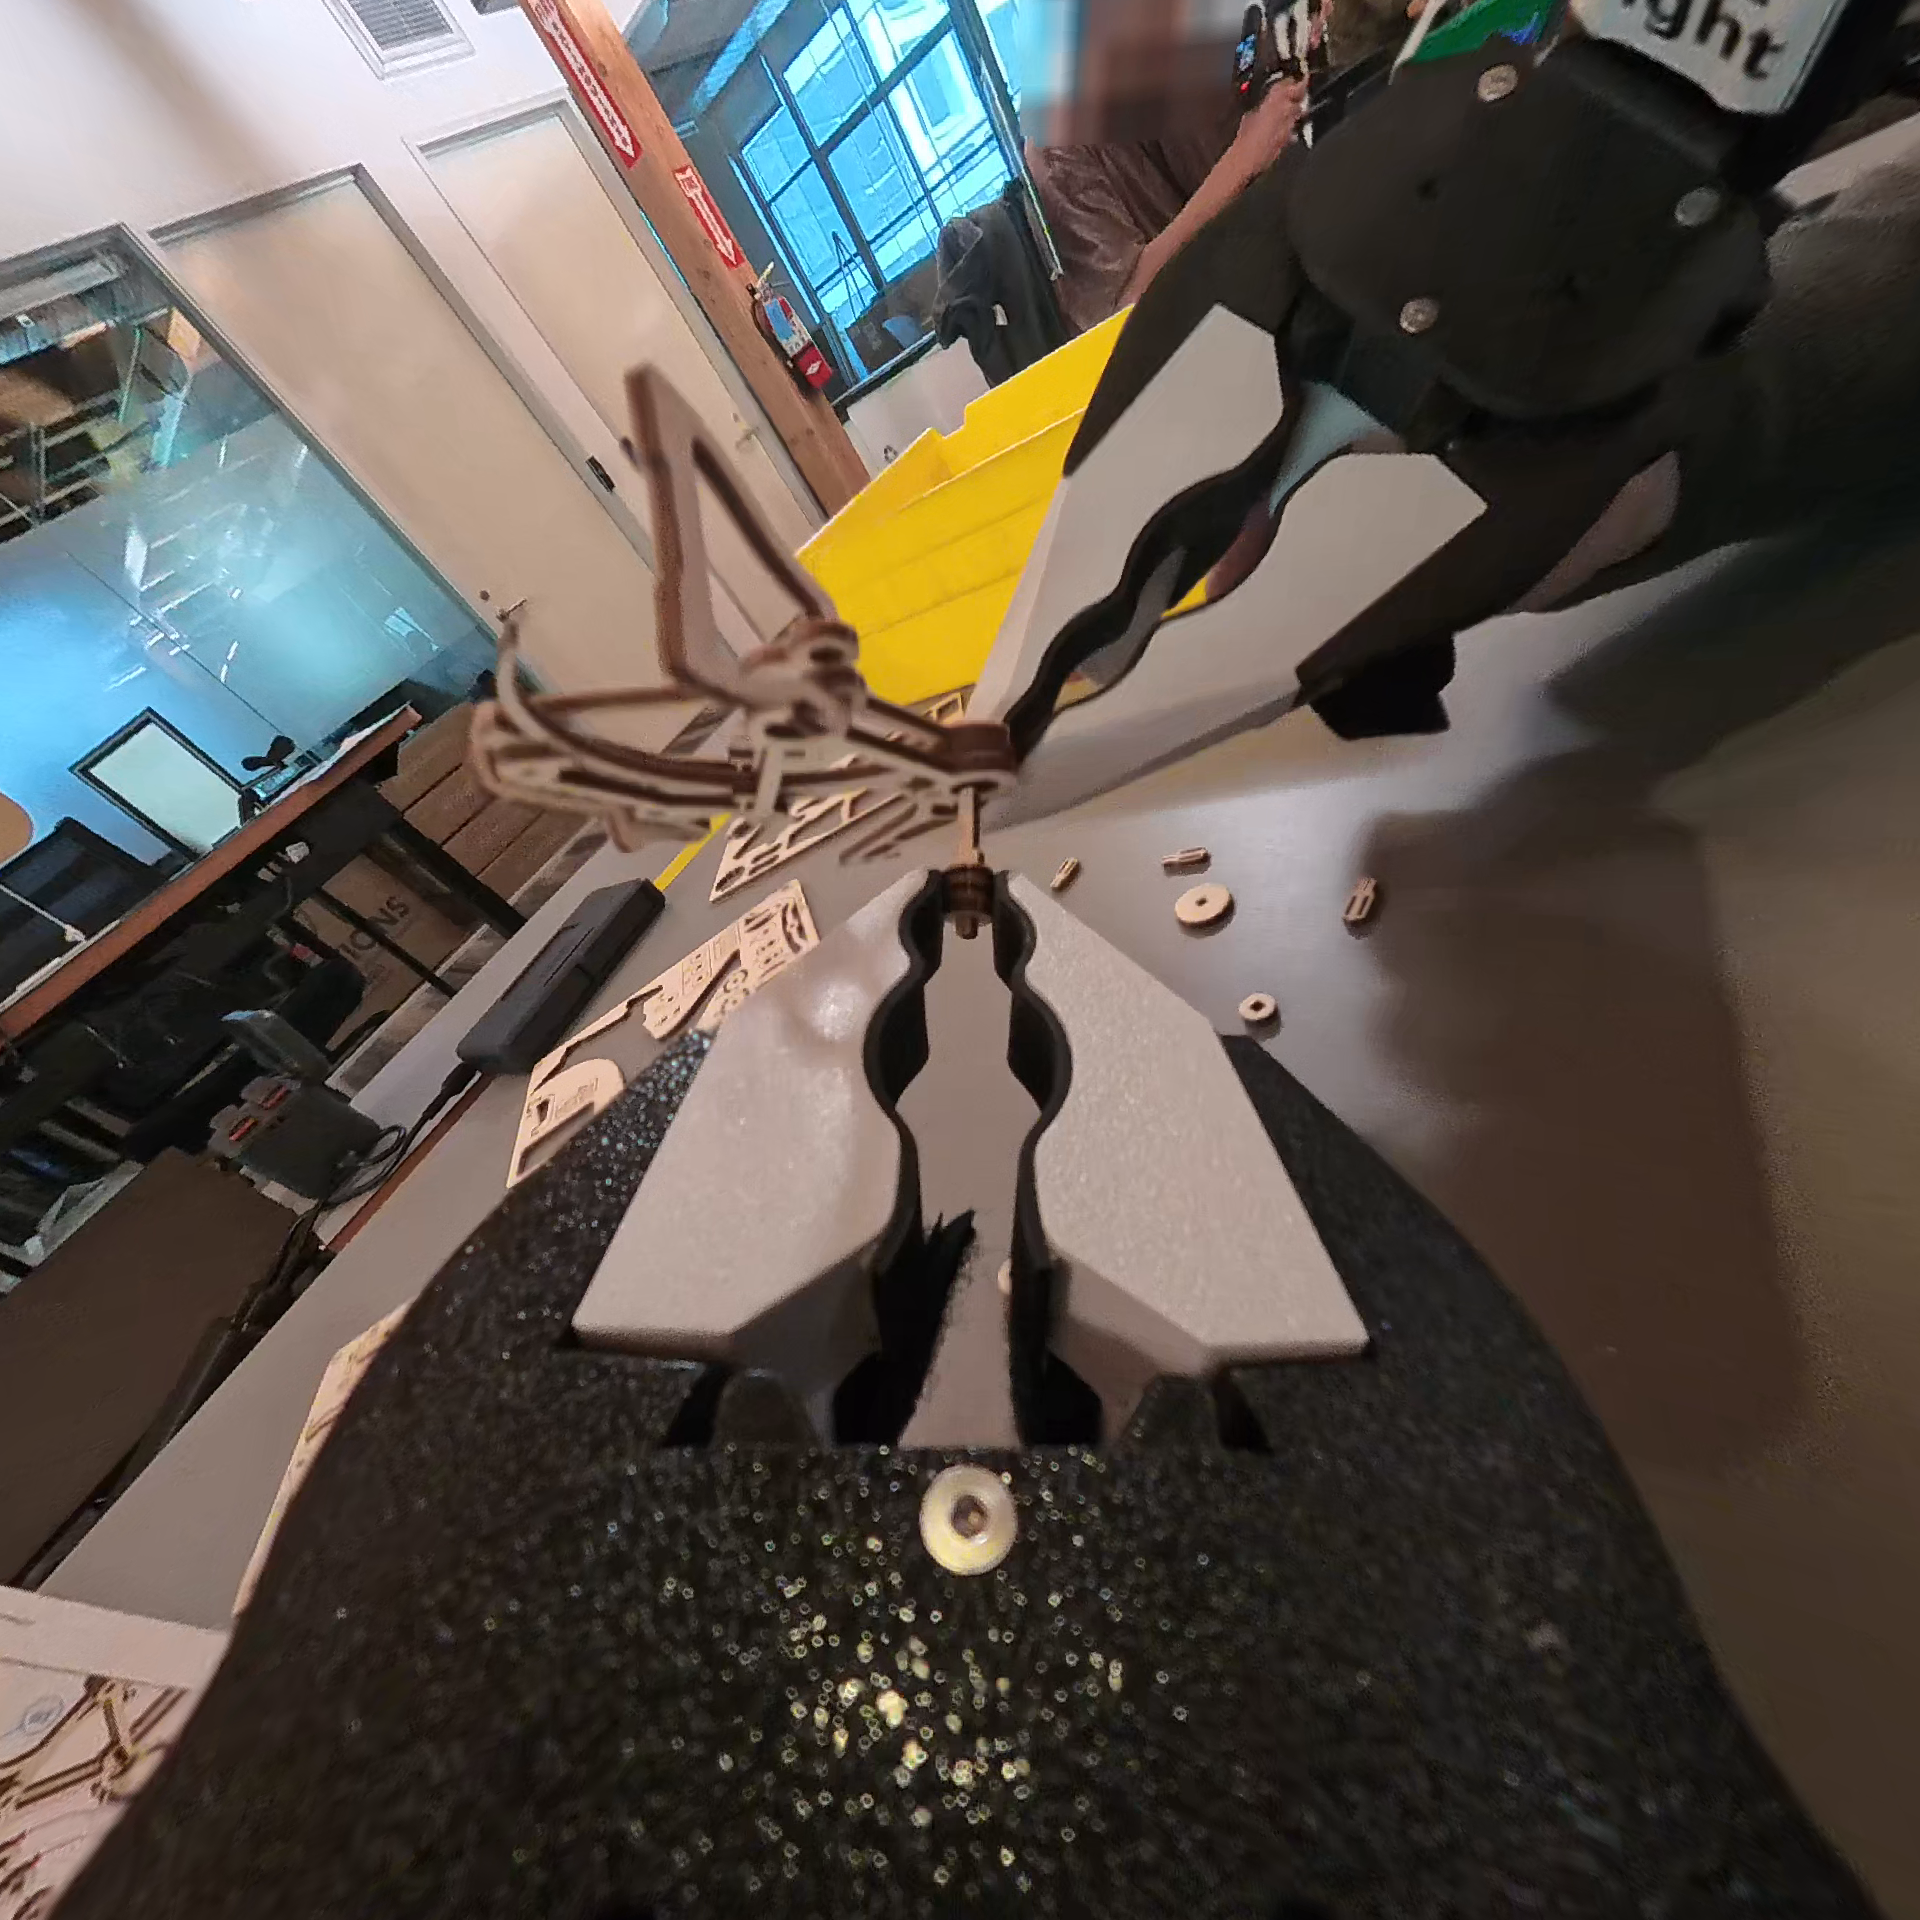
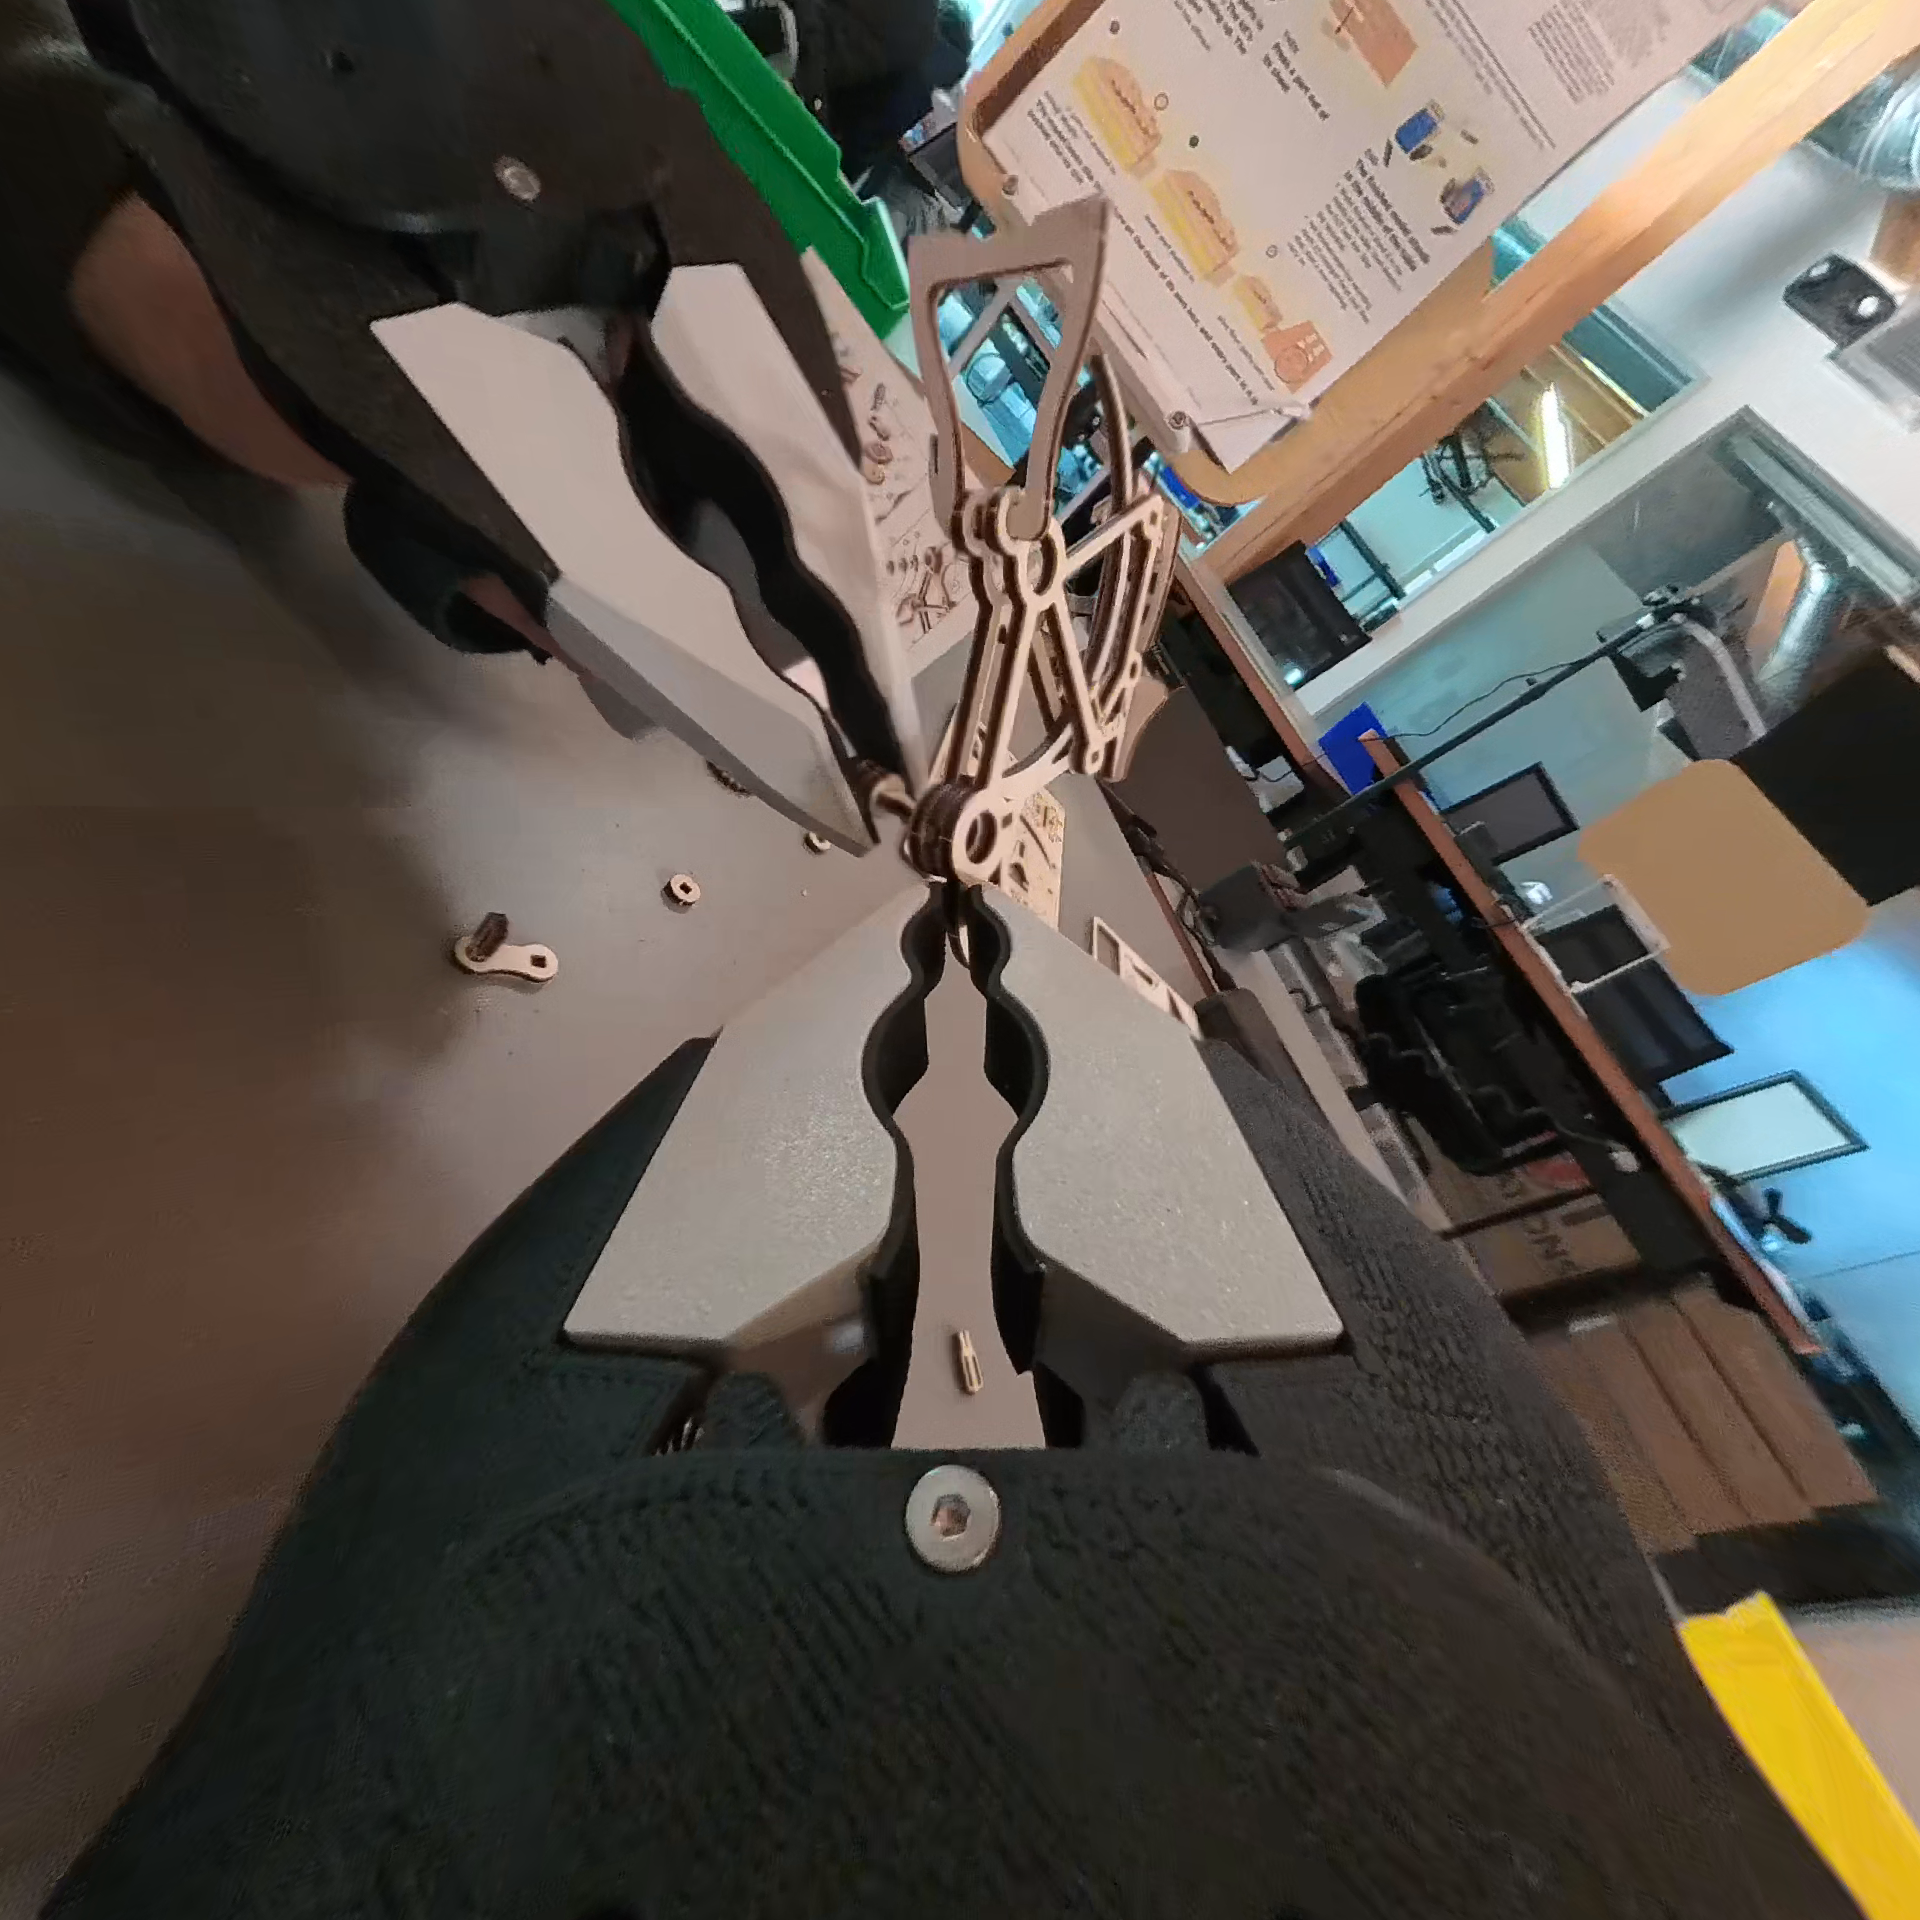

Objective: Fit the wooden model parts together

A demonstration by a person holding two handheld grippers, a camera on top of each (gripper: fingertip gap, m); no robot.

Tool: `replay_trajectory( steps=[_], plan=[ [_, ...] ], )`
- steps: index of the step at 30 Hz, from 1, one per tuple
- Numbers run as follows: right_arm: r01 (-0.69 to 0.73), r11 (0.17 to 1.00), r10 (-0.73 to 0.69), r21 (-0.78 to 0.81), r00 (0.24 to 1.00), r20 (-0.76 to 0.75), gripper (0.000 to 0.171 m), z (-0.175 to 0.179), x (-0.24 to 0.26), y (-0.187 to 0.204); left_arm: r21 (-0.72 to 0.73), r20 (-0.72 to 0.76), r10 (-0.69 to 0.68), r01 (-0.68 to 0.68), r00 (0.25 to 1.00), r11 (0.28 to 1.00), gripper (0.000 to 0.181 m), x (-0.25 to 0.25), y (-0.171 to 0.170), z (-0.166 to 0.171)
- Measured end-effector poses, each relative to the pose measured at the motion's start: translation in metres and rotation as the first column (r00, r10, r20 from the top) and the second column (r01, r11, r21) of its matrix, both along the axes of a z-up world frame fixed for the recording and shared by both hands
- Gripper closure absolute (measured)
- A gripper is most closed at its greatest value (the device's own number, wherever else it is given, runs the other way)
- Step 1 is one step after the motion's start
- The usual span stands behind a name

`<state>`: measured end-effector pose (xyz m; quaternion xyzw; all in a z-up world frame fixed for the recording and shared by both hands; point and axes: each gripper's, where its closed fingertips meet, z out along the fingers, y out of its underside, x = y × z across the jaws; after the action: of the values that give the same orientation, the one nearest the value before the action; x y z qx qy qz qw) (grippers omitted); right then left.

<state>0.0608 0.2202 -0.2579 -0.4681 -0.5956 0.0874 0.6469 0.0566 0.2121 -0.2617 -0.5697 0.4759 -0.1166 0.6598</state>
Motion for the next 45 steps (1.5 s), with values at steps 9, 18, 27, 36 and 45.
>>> replay_trajectory(
  steps=[9, 18, 27, 36, 45],
  plan=[
    [0.215, 0.960, -0.274, 0.180, 0.854, 0.441, 0.170, -0.046, 0.055, 0.059, -0.049, -0.038, 0.019, -0.021, 0.999, 0.999, 0.174, -0.008, 0.006, -0.012],
    [0.283, 0.958, -0.226, -0.039, 0.833, 0.505, 0.146, -0.074, 0.064, 0.061, -0.070, -0.094, 0.000, -0.007, 0.996, 0.998, 0.175, -0.005, 0.003, -0.021],
    [-0.169, 0.969, 0.092, 0.182, 0.924, 0.372, 0.148, -0.030, 0.010, -0.017, -0.142, -0.120, -0.066, 0.048, 0.991, 0.989, 0.175, 0.006, -0.007, -0.032],
    [-0.204, 0.955, 0.113, 0.214, 0.920, 0.376, 0.170, -0.031, 0.005, -0.025, -0.148, -0.105, -0.125, 0.109, 0.987, 0.983, 0.175, 0.012, -0.017, -0.031],
    [-0.489, 0.772, 0.401, -0.406, 0.870, -0.286, 0.171, 0.016, -0.004, -0.057, -0.028, 0.279, -0.265, 0.283, 0.923, 0.959, 0.154, 0.008, -0.041, 0.034]
  ],
)
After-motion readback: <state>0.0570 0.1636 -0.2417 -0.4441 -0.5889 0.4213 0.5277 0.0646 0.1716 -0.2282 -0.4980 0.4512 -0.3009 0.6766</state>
